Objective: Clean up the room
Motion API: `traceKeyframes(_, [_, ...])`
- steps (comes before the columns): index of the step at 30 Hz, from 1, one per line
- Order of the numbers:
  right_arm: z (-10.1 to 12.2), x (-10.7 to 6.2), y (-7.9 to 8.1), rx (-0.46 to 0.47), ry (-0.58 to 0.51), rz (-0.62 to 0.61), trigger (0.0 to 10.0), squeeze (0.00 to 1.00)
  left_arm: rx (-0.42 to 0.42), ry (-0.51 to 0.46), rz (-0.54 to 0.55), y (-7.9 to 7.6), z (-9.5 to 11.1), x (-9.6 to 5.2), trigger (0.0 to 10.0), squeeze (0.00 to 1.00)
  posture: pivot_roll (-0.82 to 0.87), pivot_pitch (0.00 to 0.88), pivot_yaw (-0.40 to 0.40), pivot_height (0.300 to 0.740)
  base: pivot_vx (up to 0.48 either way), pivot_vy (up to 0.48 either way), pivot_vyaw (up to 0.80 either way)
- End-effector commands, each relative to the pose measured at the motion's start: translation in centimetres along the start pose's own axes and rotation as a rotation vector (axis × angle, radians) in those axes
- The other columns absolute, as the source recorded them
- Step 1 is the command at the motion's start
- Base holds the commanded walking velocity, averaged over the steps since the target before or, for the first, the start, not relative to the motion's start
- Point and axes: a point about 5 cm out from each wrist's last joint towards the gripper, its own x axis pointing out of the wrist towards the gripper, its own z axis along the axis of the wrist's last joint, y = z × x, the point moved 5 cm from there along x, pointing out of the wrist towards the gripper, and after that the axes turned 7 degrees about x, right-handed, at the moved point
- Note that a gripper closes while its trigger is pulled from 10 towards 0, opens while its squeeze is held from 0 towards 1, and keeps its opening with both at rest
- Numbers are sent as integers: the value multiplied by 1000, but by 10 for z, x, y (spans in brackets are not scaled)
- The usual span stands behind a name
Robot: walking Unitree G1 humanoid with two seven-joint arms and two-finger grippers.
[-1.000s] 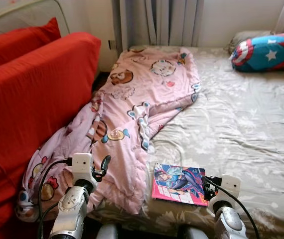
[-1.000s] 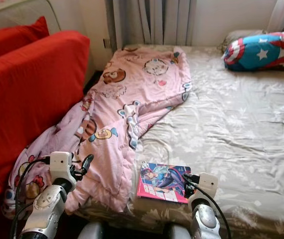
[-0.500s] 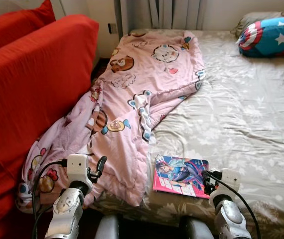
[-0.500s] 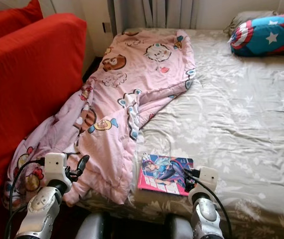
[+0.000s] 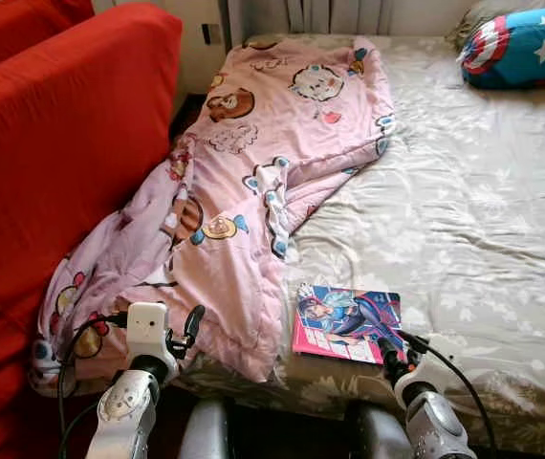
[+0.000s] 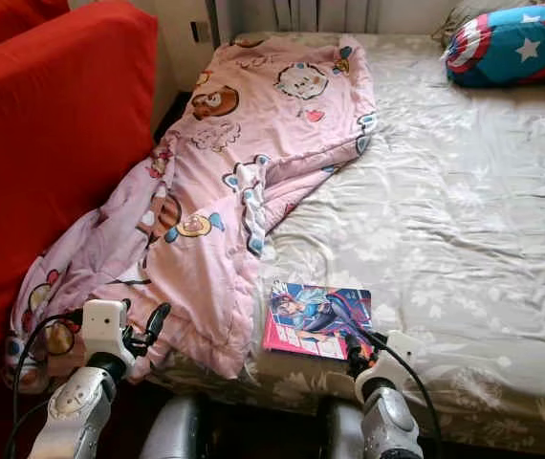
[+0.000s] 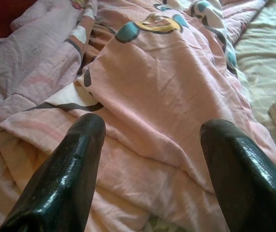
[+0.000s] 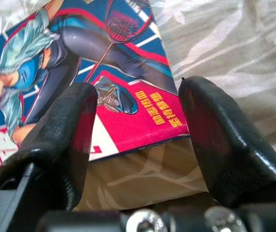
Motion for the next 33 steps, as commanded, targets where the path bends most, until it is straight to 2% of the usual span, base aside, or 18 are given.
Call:
traceKeyframes(1, [-1, -1, -6, 51, 10, -16, 10000, 0, 34, 23, -5, 3, -3, -5, 10000, 0, 115, 194, 57, 600, 0, 0, 0])
traceKeyframes(8, [14, 2, -2, 72, -43, 23, 10000, 0, 47, 38, 7, 9, -6, -14, 10000, 0, 125, 210, 60, 600, 0, 0, 0])
traceKeyframes(12, [14, 1, -9, 113, -31, 11, 10000, 0, 51, 46, 16, 12, -7, -20, 10000, 0, 133, 221, 59, 600, 0, 0, 0])
traceKeyframes(13, [13, 0, -9, 120, -26, 16, 10000, 706, 52, 47, 16, 12, -6, -21, 10000, 0, 138, 226, 60, 600, 0, 0, 0])
traceKeyframes(15, [11, 0, -9, 132, -19, 31, 10000, 706, 53, 49, 15, 12, -6, -22, 10000, 0, 138, 226, 60, 600, 0, 0, 0])
traceKeyframes(16, [11, 0, -10, 123, -18, 22, 10000, 1000, 57, 53, 14, 13, -6, -24, 10000, 0, 141, 232, 62, 600, 0, 0, 0])
traceKeyframes(17, [10, -1, -12, 134, -17, 15, 10000, 580, 59, 56, 14, 13, -6, -27, 10000, 0, 145, 238, 64, 600, 0, 0, 0])
traceKeyframes(18, [10, -1, -13, 136, -17, 8, 10000, 0, 61, 58, 14, 14, -6, -28, 10000, 0, 148, 240, 64, 600, 0, 0, 0])
traceKeyframes(25, [4, -1, -11, 186, 8, 22, 10000, 0, 73, 67, 11, 16, -5, -33, 10000, 0, 162, 252, 70, 600, 0, 0, 0])
traceKeyframes(33, [1, -1, 1, 238, 32, 105, 10000, 0, 87, 80, 4, 16, -4, -39, 10000, 0, 175, 270, 79, 600, 0, 0, 0])
